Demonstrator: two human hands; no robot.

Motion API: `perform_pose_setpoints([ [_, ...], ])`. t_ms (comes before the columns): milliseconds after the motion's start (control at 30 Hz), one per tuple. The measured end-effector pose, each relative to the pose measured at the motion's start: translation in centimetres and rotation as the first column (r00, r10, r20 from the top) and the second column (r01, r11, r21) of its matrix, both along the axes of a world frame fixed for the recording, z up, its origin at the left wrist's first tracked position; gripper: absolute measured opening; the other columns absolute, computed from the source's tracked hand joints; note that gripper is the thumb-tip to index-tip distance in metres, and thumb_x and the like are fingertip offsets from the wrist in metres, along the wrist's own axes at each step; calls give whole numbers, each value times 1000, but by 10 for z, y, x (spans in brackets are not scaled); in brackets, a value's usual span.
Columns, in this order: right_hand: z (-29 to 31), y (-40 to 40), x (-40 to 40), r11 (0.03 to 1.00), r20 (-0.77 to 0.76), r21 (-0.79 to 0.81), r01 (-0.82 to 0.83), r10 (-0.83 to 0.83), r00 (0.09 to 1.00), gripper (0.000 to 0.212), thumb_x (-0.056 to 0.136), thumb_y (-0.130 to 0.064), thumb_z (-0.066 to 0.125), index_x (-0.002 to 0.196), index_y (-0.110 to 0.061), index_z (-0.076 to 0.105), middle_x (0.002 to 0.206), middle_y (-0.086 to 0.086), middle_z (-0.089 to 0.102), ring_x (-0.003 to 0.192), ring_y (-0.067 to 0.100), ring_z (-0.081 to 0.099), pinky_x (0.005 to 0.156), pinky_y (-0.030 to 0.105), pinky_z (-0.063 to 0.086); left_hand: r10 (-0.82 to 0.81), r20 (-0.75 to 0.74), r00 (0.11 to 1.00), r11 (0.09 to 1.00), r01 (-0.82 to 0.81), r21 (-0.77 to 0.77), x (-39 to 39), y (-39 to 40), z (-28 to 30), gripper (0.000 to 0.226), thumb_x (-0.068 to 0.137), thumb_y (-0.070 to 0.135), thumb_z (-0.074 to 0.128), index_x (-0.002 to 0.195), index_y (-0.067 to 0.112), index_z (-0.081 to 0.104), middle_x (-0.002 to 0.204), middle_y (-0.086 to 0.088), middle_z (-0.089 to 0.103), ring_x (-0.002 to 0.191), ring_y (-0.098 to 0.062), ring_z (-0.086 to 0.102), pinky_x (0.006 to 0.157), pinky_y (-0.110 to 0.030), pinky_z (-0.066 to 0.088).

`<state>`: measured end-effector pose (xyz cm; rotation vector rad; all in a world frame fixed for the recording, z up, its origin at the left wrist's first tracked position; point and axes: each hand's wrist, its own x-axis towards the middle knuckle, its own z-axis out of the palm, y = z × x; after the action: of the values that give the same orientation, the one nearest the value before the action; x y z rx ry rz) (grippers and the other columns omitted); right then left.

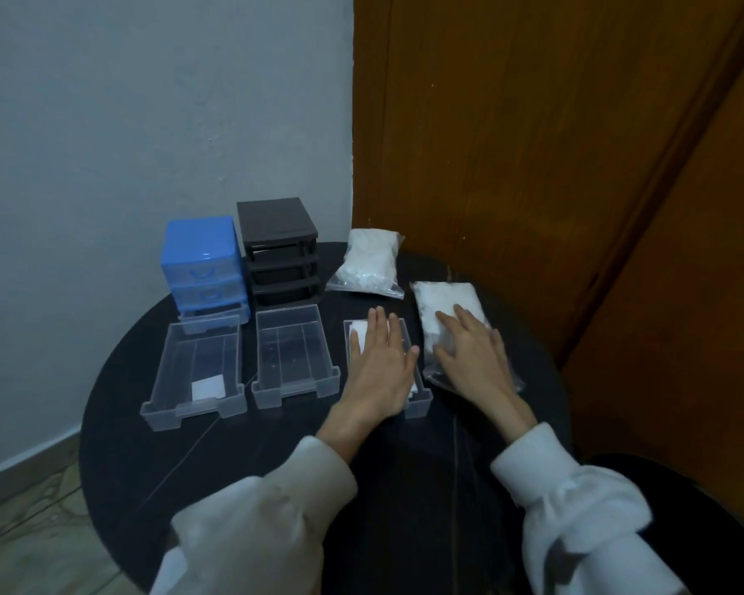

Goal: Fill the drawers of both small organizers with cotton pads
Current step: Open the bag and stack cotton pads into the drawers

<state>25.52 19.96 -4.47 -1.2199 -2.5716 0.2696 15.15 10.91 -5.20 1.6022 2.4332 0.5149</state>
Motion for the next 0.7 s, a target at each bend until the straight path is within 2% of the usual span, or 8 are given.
perform_pose_setpoints([
  [100,-2,1,3,1000,-13,-21,-11,11,1000,53,97,-29,44,147,-23,25,157,5,16,143,20,14,116,41,11,2,-74,997,997,-7,-73,0,4,-6,57,103,34,12,148,5,-7,157,-12,-12,144,-21,-15,115,-40,-10],
  [400,-3,2,5,999,-31,-38,-26,25,999,54,96,-30,45,146,-25,27,156,4,19,143,19,18,116,40,16,-4,-54,999,988,-4,-155,-6,14,-10,58,102,36,9,147,5,-13,155,-11,-21,143,-20,-20,113,-38,-14],
  [633,3,12,14,999,-139,-33,-18,13,990,42,96,-22,47,137,-24,41,144,-1,38,132,15,33,105,42,29,-44,-59,997,984,33,-177,-21,32,-6,57,103,35,9,147,6,-13,155,-10,-20,143,-18,-20,115,-38,-11],
  [700,1,14,17,1000,-159,-27,-12,8,987,44,93,-20,51,136,-23,42,146,1,36,133,17,31,105,42,31,-54,-54,997,983,44,-176,-29,38,-5,57,103,35,10,147,6,-11,156,-9,-19,143,-18,-18,115,-39,-11],
])
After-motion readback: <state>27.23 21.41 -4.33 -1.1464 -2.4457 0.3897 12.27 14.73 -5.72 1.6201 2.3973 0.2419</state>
